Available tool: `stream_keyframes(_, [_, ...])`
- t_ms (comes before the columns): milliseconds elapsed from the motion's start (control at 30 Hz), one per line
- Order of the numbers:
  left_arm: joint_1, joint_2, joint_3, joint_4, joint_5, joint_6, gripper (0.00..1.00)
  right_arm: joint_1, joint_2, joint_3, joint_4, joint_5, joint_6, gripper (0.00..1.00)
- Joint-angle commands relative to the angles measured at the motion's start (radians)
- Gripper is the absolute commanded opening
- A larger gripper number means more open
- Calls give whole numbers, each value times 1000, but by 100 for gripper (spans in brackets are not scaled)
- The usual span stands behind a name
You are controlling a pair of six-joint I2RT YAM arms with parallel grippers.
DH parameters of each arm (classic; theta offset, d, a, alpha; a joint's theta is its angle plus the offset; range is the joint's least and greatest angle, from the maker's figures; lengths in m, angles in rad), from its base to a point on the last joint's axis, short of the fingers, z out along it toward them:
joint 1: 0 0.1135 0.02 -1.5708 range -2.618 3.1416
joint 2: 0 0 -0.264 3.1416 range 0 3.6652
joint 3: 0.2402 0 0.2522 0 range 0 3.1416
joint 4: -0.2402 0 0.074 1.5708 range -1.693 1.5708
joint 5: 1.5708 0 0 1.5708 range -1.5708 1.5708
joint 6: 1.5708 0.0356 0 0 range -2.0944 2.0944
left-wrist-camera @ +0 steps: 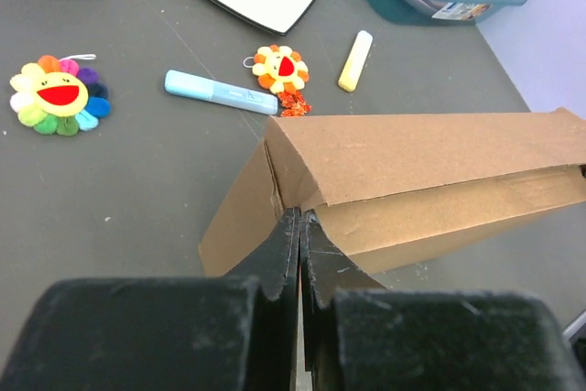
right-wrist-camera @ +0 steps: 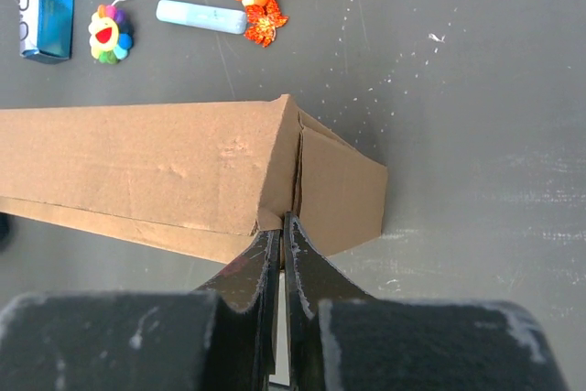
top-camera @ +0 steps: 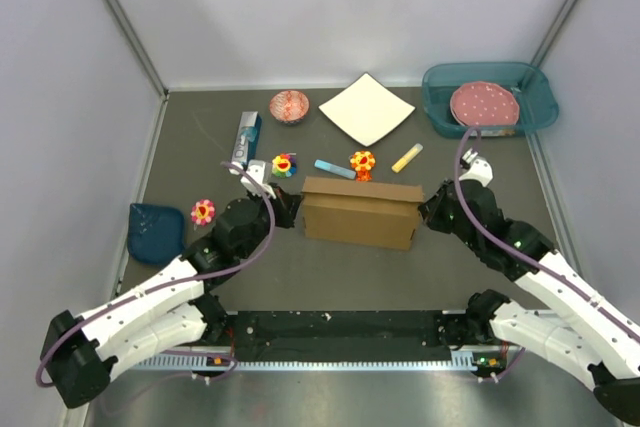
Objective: Fold the paper box
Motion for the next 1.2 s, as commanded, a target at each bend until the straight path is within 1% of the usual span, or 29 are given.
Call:
stream_keyframes(0, [-4, 13, -110, -159, 13, -70, 0, 10, 17, -85, -207, -28, 10, 0])
stream_keyframes(233, [-13, 36, -141, -214, -36, -91, 0, 10, 13, -83, -216, -33, 20, 0])
stream_keyframes(367, [-16, 30, -144, -213, -44, -96, 0, 10, 0, -30, -227, -13, 10, 1])
stream_keyframes(400, [-16, 27, -139, -213, -45, -94, 0, 10, 0, -13, -233, -7, 4, 9])
stream_keyframes(500, [-14, 23, -119, -224, -48, -81, 0, 10, 3, 62, -251, 7, -18, 22])
stream_keyframes(633, [-16, 20, -96, -237, -56, -70, 0, 8, 14, 174, -259, 18, -62, 29])
stream_keyframes(767, [-16, 22, -89, -234, -56, -67, 0, 10, 14, 244, -256, 67, -104, 32])
stream_keyframes(867, [-16, 30, -75, -236, -50, -62, 0, 8, 36, 280, -251, 73, -131, 33])
stream_keyframes(1067, [-16, 39, -57, -236, -48, -48, 0, 8, 77, 296, -218, 30, -159, 34])
stream_keyframes(1167, [-16, 39, -52, -236, -48, -41, 0, 10, 77, 291, -201, 43, -156, 34])
